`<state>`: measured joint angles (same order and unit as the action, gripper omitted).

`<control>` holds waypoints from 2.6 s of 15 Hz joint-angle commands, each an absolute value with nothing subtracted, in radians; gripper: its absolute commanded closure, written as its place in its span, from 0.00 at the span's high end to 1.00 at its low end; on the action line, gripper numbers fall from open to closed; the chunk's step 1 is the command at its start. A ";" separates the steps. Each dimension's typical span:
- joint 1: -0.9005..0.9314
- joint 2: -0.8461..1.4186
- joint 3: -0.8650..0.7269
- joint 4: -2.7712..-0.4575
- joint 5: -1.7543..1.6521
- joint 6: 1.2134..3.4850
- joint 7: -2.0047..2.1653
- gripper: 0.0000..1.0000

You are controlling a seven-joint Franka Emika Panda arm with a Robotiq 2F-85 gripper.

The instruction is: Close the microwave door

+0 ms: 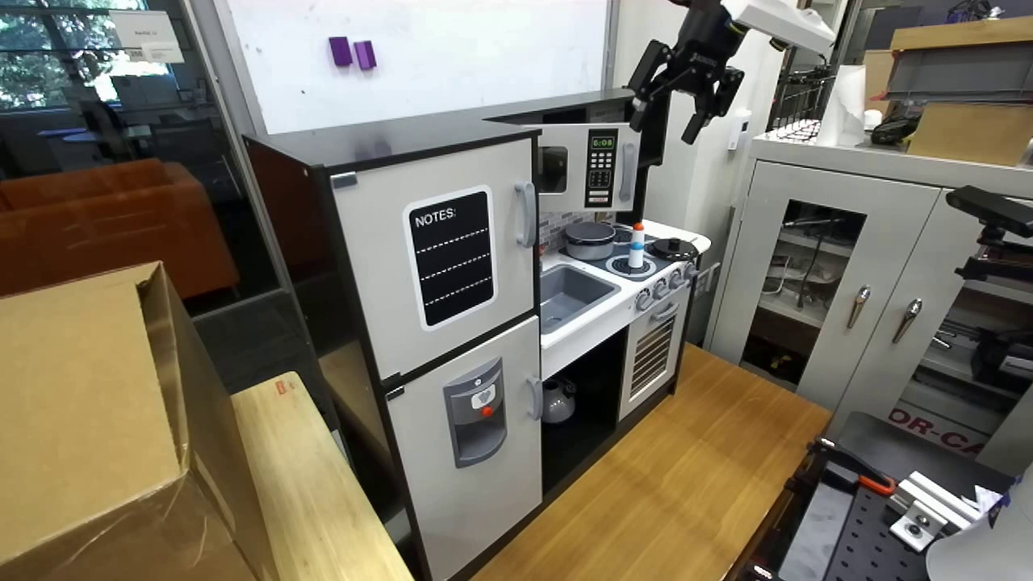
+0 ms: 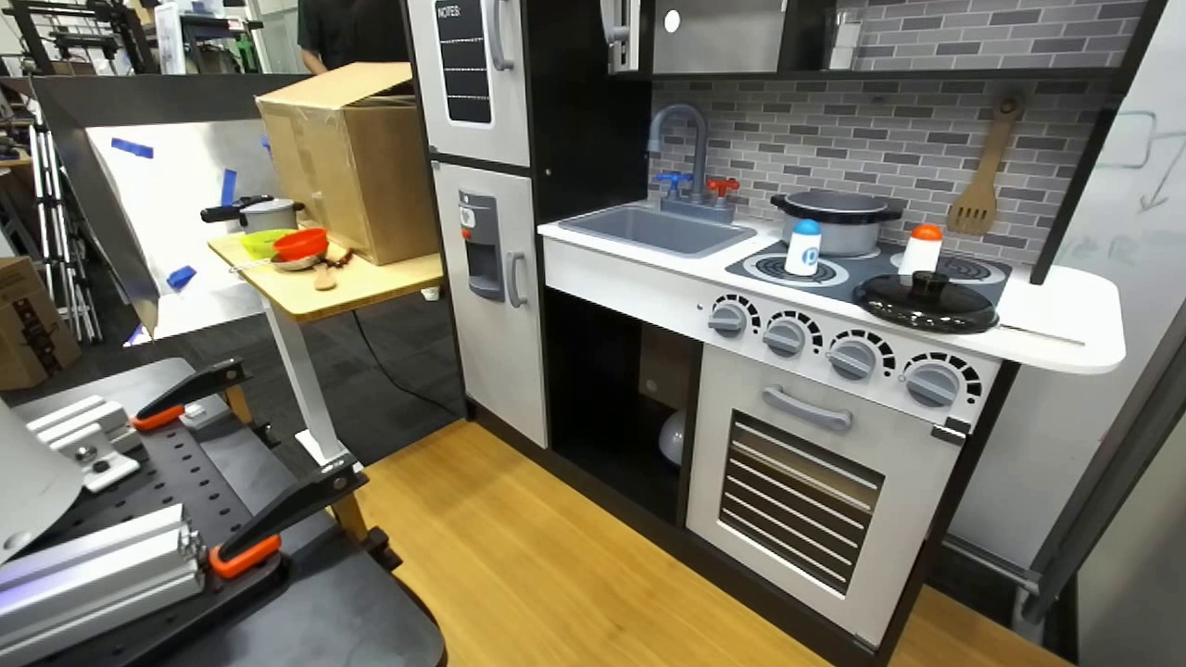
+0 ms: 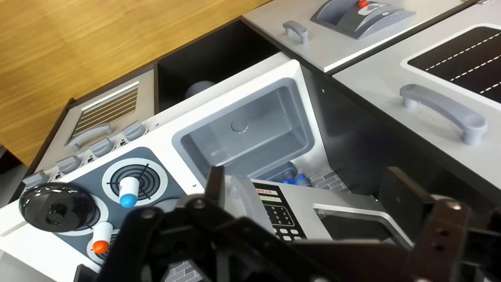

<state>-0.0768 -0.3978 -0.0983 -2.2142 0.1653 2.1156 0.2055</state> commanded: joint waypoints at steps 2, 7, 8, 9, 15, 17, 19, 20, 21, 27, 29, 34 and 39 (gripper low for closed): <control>-0.103 -0.411 -0.071 -2.280 0.142 2.247 0.252 1.00; -0.106 -0.410 -0.060 -2.318 0.125 2.343 0.289 1.00; -0.105 -0.409 -0.061 -2.321 0.127 2.346 0.291 1.00; -0.105 -0.409 -0.060 -2.324 0.125 2.349 0.291 1.00; -0.129 -0.411 -0.041 -2.338 0.083 2.394 0.363 1.00; -0.153 -0.412 -0.024 -2.342 0.026 2.416 0.404 1.00; -0.168 -0.413 -0.013 -2.343 -0.014 2.419 0.439 1.00; -0.174 -0.413 -0.008 -2.343 -0.032 2.420 0.451 1.00; -0.181 -0.413 -0.003 -2.344 -0.048 2.422 0.464 1.00; -0.170 -0.403 -0.006 -2.332 -0.043 2.403 0.463 1.00; -0.170 -0.403 -0.004 -2.333 -0.043 2.403 0.463 1.00; -0.170 -0.403 -0.004 -2.334 -0.043 2.403 0.463 1.00; -0.184 -0.390 0.015 -2.339 -0.089 2.449 0.479 1.00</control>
<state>-0.1597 -0.4017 -0.0104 -2.3355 -0.0545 2.4078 0.4690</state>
